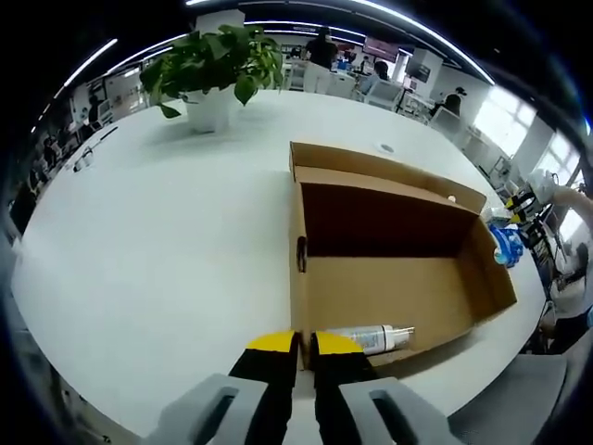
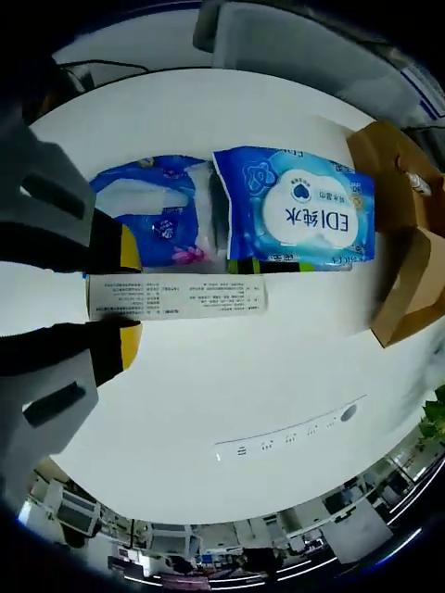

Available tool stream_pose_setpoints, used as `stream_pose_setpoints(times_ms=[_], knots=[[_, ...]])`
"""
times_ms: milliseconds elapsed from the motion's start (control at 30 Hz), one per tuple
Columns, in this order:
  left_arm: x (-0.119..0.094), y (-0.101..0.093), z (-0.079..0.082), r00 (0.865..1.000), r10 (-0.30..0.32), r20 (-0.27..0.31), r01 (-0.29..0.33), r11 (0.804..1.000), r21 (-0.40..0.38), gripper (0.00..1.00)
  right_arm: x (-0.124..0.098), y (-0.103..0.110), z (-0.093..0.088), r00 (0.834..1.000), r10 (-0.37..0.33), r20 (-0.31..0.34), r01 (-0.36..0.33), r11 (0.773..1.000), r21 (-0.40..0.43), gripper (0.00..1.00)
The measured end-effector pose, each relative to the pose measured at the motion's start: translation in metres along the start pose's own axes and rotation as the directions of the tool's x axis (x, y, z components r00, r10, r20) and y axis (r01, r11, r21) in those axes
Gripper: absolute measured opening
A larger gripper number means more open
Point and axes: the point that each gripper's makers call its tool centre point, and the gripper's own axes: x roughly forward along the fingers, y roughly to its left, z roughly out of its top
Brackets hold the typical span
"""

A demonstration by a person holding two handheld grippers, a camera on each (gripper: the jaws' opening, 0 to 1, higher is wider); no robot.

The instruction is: Operate the shoe box by opening the lid, removing the specified soft item, and placing it in the target area until the item is outside and the box remains undamaged.

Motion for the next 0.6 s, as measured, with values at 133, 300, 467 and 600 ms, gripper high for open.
stream_pose_setpoints(times_ms=[133, 300, 467, 600], knots=[[-0.001, -0.001, 0.000, 1.000, 0.004, -0.003, -0.003, 1.000, 0.005, 0.05, 0.004, -0.002, -0.013, 0.999, 0.003, -0.036, -0.006, 0.997, -0.073, 0.16], [-0.001, -0.002, 0.000, 1.000, 0.003, -0.004, -0.003, 1.000, 0.002, 0.05, 0.009, -0.004, -0.022, 0.998, 0.012, -0.055, -0.016, 0.998, -0.064, 0.16], [-0.001, -0.003, 0.000, 1.000, 0.005, -0.008, -0.005, 1.000, 0.004, 0.05, 0.013, -0.005, -0.031, 0.997, 0.008, -0.081, -0.015, 0.997, -0.075, 0.16], [-0.001, -0.003, 0.000, 1.000, 0.005, -0.010, -0.005, 1.000, 0.007, 0.05, 0.014, -0.005, -0.032, 0.996, 0.017, -0.082, -0.022, 0.998, -0.055, 0.17]])
